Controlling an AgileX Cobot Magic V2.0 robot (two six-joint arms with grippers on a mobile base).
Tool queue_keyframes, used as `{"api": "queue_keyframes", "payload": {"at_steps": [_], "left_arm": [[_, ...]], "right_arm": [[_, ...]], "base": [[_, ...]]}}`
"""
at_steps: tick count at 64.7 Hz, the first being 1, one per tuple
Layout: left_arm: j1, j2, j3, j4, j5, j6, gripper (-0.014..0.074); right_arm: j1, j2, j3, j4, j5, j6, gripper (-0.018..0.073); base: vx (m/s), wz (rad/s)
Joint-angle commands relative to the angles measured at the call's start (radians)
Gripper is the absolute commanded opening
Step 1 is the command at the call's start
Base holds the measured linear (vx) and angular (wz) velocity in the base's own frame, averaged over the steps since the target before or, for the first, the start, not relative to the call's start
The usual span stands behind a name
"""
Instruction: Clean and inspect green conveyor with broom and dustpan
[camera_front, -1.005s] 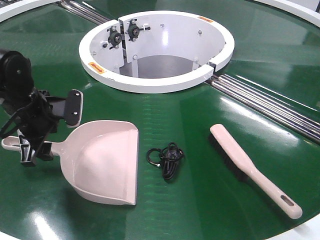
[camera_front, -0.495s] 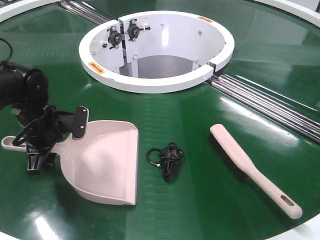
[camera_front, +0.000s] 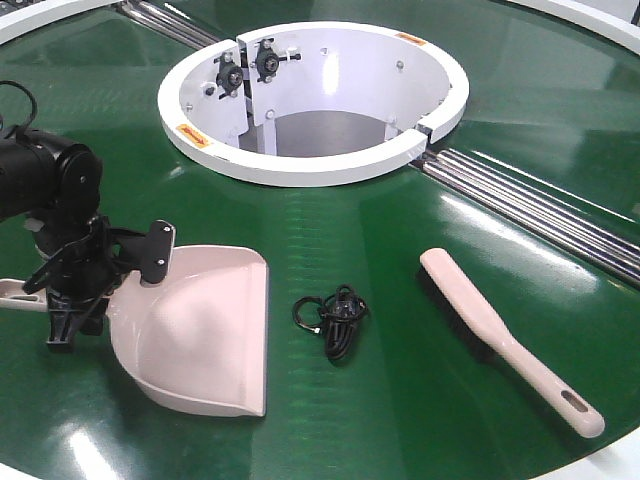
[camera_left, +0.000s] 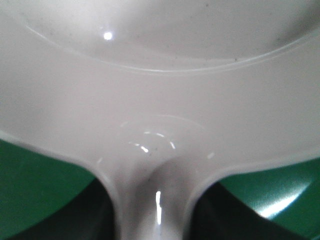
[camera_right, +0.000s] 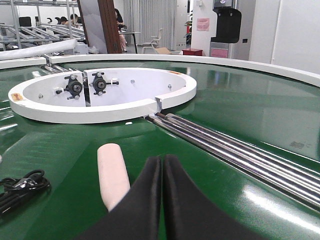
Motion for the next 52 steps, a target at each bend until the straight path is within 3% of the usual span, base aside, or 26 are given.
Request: {"api": "queue_keyframes", "payload": {"at_steps": [1, 18, 28, 47, 52], "left_arm": [[-0.006, -0.070, -0.026, 0.024, 0.033, -0.006, -0.0008], [-0.006, -0.081, -0.064, 0.024, 0.073, -0.019, -0.0008], [-0.006, -0.079, -0.108, 0.025, 0.065, -0.083, -0.0008], [-0.008, -0.078, -0.107, 0.029, 0.063, -0.085, -0.0008], [-0.021, -0.078, -0.107, 0.062, 0.063, -0.086, -0.0008]], "right_arm": [[-0.007, -0.010, 0.004, -0.008, -0.078, 0.000, -0.0008], [-0.007, -0.010, 0.004, -0.008, -0.078, 0.000, -0.0008], [-0.007, -0.010, 0.004, -0.008, -0.078, 0.000, -0.0008], [-0.007, -0.010, 0.004, -0.008, -0.078, 0.000, -0.0008], [-0.007, -0.010, 0.004, -0.008, -0.078, 0.000, -0.0008]], "base": [[0.00, 0.00], [0.00, 0.00], [0.00, 0.00], [0.00, 0.00], [0.00, 0.00]]}}
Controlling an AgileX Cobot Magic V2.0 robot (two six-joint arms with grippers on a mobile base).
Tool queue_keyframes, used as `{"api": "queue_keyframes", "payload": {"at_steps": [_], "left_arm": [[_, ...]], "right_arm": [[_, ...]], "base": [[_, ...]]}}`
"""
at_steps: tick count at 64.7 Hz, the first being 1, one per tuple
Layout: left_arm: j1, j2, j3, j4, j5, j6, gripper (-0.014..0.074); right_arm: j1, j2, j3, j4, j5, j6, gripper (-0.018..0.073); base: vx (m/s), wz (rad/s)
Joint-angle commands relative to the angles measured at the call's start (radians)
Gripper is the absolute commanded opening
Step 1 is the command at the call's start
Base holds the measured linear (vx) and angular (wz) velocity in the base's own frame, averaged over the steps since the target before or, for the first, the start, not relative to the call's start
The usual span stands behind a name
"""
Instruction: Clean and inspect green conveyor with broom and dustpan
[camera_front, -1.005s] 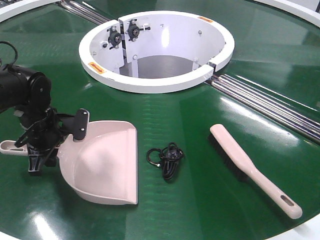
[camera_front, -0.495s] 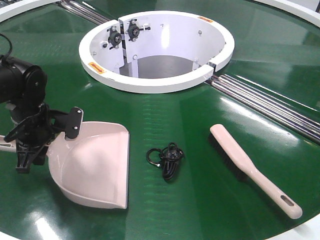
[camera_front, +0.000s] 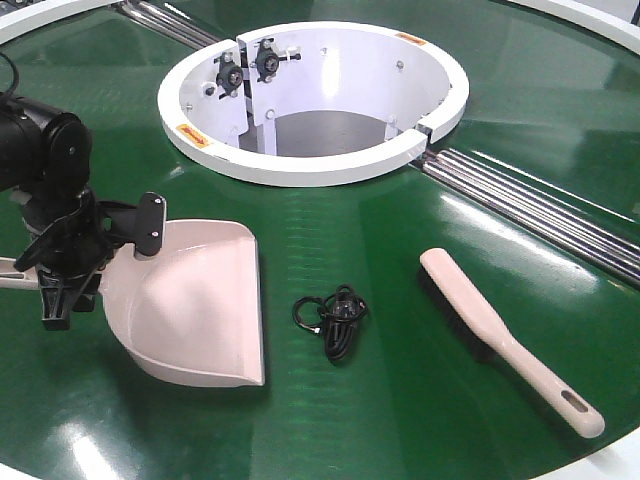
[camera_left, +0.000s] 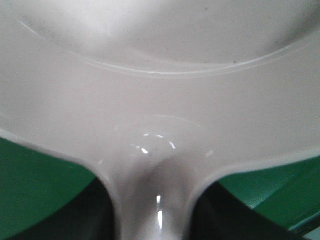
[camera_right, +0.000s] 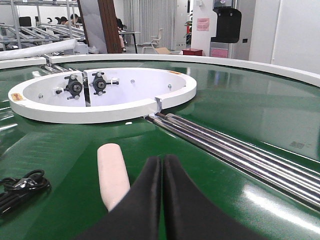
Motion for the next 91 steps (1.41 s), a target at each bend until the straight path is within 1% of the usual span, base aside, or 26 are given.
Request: {"api": "queue_keyframes", "payload": {"at_steps": [1, 5, 21, 31, 46, 55, 91], "left_arm": [[-0.021, -0.051, -0.029, 0.039, -0.005, -0.016, -0.0008], [-0.033, -0.050, -0.029, 0.057, -0.009, -0.018, -0.0008], [-0.074, -0.016, -0.029, 0.066, 0.023, -0.023, -0.0008], [-0.100, 0.005, -0.030, 0.074, 0.024, -0.046, -0.0008], [-0.103, 0.019, -0.031, 0.075, 0.026, -0.047, -0.0008], [-0.104, 0.016, -0.031, 0.103, 0.016, -0.047, -0.0008], [-0.104, 0.006, -0.031, 0.090, 0.010, -0.047, -0.0008]], "right_arm": [[-0.007, -0.010, 0.004, -0.008, -0.078, 0.000, -0.0008], [-0.007, -0.010, 0.004, -0.008, -0.078, 0.000, -0.0008], [-0.007, -0.010, 0.004, -0.008, -0.078, 0.000, -0.0008], [-0.007, -0.010, 0.004, -0.008, -0.078, 0.000, -0.0008], [-0.007, -0.010, 0.004, -0.008, -0.078, 0.000, -0.0008], [-0.007, -0.010, 0.004, -0.008, -0.078, 0.000, -0.0008], [-0.007, -0.010, 0.004, -0.004, -0.078, 0.000, -0.0008]], "base": [[0.00, 0.00], [0.00, 0.00], [0.00, 0.00], [0.00, 0.00], [0.00, 0.00], [0.00, 0.00], [0.00, 0.00]]}}
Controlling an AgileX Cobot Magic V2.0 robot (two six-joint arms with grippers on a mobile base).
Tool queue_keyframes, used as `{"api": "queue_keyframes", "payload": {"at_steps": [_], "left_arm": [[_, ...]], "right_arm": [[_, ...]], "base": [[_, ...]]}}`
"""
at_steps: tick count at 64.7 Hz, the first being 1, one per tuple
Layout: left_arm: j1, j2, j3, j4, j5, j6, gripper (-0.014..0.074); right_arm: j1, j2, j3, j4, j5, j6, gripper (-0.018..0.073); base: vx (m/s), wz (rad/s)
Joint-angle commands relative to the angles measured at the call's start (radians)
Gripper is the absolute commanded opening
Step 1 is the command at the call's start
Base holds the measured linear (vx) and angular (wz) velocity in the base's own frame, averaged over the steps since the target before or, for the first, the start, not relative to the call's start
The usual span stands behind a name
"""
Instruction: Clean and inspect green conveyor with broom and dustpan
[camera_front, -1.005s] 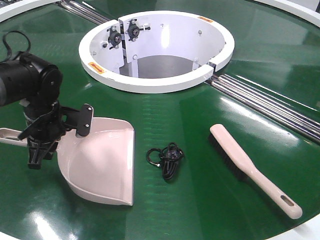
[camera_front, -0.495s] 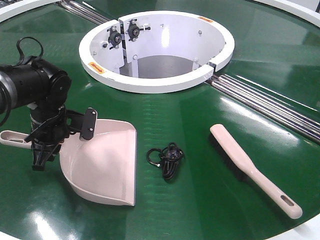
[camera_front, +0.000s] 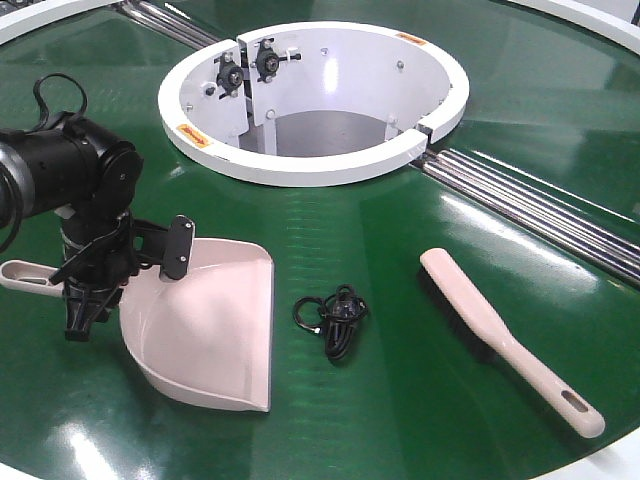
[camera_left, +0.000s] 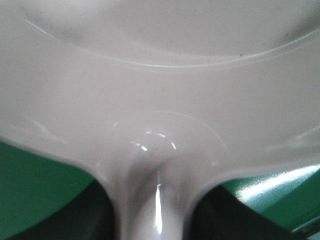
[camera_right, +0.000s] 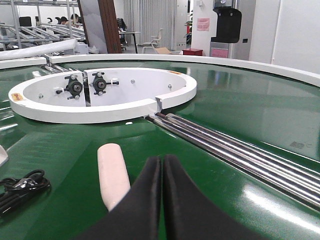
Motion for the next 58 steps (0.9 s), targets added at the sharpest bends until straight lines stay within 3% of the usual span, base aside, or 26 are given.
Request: {"api": "queue_keyframes", "payload": {"at_steps": [1, 48, 58], "left_arm": [[-0.010, -0.057, -0.026, -0.006, -0.004, -0.003, -0.0008], [-0.010, -0.057, -0.026, -0.006, -0.004, -0.003, -0.0008], [-0.010, -0.057, -0.026, -0.006, -0.004, -0.003, -0.0008]], "right_arm": [[-0.007, -0.010, 0.004, -0.004, -0.079, 0.000, -0.0008], [-0.007, -0.010, 0.002, 0.010, -0.098, 0.013, -0.0008], [-0.007, -0.010, -0.009, 0.021, -0.284, 0.018, -0.0008]], "base": [[0.00, 0.00], [0.00, 0.00], [0.00, 0.00]]}}
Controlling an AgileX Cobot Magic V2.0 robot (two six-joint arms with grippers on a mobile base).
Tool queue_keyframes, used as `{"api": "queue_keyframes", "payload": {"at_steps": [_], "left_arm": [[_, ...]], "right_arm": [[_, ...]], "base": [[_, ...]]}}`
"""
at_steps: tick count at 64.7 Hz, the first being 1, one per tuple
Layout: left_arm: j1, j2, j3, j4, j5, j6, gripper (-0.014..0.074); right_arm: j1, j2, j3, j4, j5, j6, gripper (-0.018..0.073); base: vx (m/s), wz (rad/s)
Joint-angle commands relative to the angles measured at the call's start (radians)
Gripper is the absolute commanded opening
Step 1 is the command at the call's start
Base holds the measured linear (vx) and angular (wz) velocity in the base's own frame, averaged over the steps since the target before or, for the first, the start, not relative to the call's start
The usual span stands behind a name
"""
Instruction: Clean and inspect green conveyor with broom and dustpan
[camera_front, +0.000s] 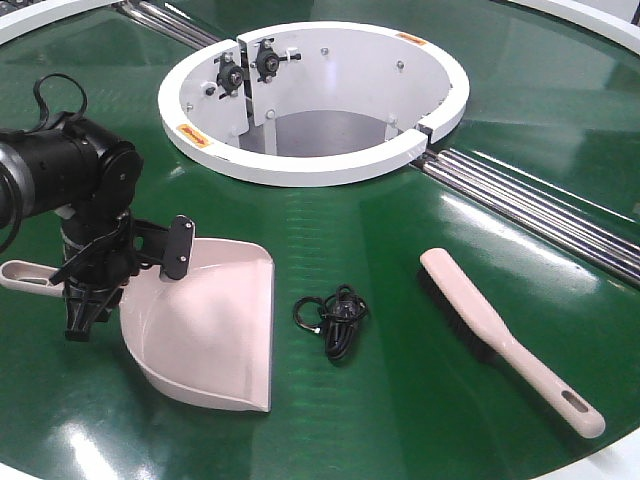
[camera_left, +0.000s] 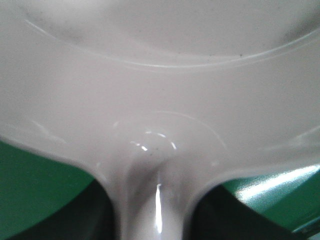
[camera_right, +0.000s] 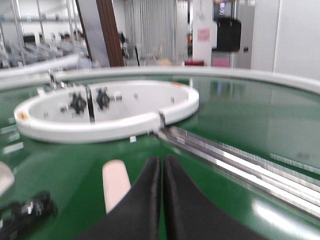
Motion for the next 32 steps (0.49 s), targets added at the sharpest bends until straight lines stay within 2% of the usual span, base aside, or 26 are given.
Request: {"api": "queue_keyframes", "payload": {"at_steps": [1, 6, 11, 20, 32], "left_arm": [[-0.010, -0.057, -0.026, -0.004, -0.004, -0.003, -0.0008], [-0.010, -0.057, -0.026, -0.004, -0.004, -0.003, -0.0008], [-0.010, -0.057, -0.026, -0.004, -0.004, -0.003, -0.0008], [-0.010, -0.057, -0.026, -0.004, -0.004, -0.003, -0.0008], [-0.010, -0.057, -0.026, -0.004, -0.004, -0.003, -0.0008]], "right_arm": [[-0.007, -0.009, -0.019, 0.002, -0.212, -0.013, -0.0008], [-0.007, 0.011, -0.072, 0.002, -0.225, -0.026, -0.0008], [-0.007, 0.067, -0.155, 0.002, -0.171, -0.026, -0.0008], [-0.007, 0.219, -0.321, 0.010, 0.029, -0.018, -0.0008], [-0.007, 0.448, -0.506, 0.086, 0.262, -0.018, -0.0008]], "base": [[0.00, 0.00], [0.00, 0.00], [0.00, 0.00], [0.00, 0.00], [0.00, 0.00]]}}
